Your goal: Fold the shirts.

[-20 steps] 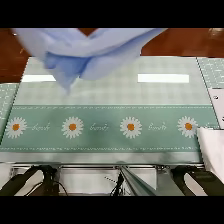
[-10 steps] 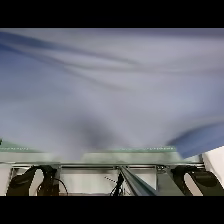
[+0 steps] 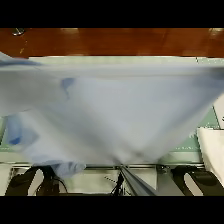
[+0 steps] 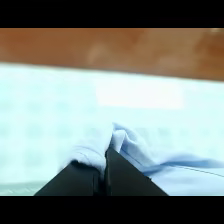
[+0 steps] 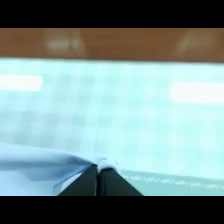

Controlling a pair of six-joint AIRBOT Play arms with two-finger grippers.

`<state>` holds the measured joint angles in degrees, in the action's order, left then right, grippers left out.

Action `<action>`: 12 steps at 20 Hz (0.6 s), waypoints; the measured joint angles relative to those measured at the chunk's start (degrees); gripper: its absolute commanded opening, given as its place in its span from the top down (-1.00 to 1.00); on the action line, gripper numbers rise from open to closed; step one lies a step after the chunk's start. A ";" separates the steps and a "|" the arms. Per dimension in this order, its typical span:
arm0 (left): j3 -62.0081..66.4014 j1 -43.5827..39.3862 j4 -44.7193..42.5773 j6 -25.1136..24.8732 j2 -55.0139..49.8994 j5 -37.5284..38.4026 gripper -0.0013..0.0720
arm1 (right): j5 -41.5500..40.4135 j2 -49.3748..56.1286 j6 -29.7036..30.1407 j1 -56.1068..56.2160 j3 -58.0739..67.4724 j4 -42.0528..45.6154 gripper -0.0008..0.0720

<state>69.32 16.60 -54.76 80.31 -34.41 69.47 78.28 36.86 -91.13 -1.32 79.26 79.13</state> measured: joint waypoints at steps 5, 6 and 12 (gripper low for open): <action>-9.92 -5.97 4.81 -4.52 -15.96 -11.21 0.90 | -12.70 17.11 -0.57 0.00 -6.75 -1.05 0.91; -9.70 -7.13 5.57 -4.98 -19.87 -14.12 0.91 | -15.08 21.53 -0.92 0.00 -6.05 -1.95 0.91; -3.41 -11.58 11.30 -6.05 -38.18 -20.13 -0.93 | -22.29 46.62 -2.16 -3.45 7.08 -15.50 -0.77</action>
<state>65.91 5.02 -43.46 74.26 -72.60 49.34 55.99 83.48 -93.30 -4.78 86.35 63.64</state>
